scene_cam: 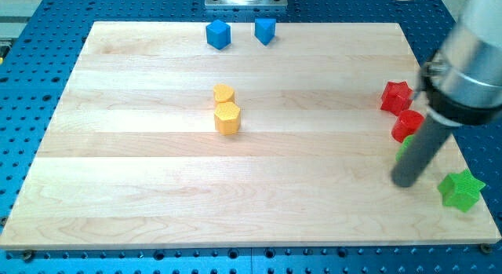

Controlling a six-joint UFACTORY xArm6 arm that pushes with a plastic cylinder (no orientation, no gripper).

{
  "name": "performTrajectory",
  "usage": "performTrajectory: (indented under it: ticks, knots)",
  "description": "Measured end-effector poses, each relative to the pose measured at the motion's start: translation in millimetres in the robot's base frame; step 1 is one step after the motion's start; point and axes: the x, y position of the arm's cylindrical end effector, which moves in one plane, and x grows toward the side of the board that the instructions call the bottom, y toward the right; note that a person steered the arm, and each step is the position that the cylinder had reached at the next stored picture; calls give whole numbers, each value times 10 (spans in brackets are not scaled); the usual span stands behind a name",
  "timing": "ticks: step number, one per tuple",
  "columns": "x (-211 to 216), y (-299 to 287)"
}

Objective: Move the green star to the bottom of the green circle

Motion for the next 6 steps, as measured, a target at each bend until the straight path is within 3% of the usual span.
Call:
performTrajectory:
  ticks: [2, 3, 4, 5, 6]
  knots:
    - [-261, 366]
    - [-46, 51]
    - [782, 85]
    - [776, 269]
    - [754, 1021]
